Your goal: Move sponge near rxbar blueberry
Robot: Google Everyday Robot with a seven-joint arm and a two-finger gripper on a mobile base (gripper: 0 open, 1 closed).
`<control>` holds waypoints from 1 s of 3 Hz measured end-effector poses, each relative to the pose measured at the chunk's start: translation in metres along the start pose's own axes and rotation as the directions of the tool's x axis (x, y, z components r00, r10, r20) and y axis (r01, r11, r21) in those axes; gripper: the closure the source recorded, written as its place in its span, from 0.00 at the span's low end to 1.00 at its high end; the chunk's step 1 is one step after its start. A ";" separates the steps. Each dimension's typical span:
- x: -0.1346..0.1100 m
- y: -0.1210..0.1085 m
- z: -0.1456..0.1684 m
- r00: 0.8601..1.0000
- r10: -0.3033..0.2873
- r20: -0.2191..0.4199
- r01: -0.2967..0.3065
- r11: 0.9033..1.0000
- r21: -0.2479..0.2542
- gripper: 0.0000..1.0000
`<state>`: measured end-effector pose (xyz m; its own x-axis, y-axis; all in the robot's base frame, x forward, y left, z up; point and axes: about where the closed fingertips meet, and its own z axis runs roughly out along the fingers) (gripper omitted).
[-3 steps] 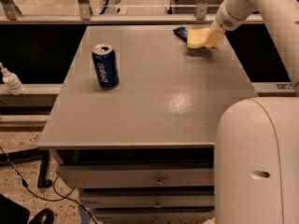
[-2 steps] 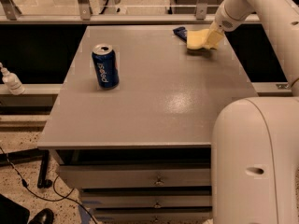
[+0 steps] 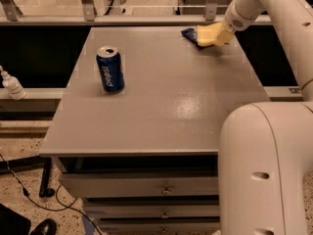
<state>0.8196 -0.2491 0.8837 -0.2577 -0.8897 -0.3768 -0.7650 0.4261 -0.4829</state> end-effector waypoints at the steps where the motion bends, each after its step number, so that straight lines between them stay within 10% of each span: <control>1: 0.000 0.001 -0.001 1.000 0.000 0.007 0.000 1.000 -0.004 0.00; 3: 0.005 0.011 -0.021 0.996 0.036 0.086 -0.032 0.999 -0.041 0.00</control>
Offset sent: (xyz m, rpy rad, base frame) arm -0.0090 -0.0056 0.0095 0.0214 -0.0041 0.0080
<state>0.7972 -0.2527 0.8933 -0.2334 -0.8566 -0.4602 -0.7796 0.4477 -0.4380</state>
